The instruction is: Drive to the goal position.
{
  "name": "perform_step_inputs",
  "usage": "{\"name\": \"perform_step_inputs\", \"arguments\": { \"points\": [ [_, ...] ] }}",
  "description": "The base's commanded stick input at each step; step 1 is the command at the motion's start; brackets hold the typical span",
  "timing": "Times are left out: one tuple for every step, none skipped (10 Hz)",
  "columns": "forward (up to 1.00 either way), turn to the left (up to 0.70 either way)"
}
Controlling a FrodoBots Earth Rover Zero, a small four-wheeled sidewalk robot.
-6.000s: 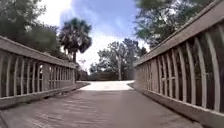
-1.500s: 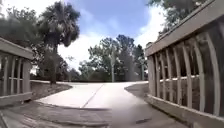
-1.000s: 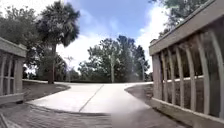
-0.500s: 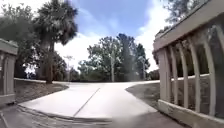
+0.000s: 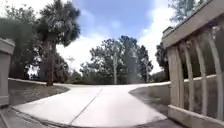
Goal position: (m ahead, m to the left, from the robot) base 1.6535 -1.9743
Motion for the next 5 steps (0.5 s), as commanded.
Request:
{"name": "perform_step_inputs", "arguments": {
  "points": [
    [0.0,0.45],
    [0.0,0.45],
    [0.0,0.45],
    [0.0,0.45],
    [0.0,0.45]
  ]
}}
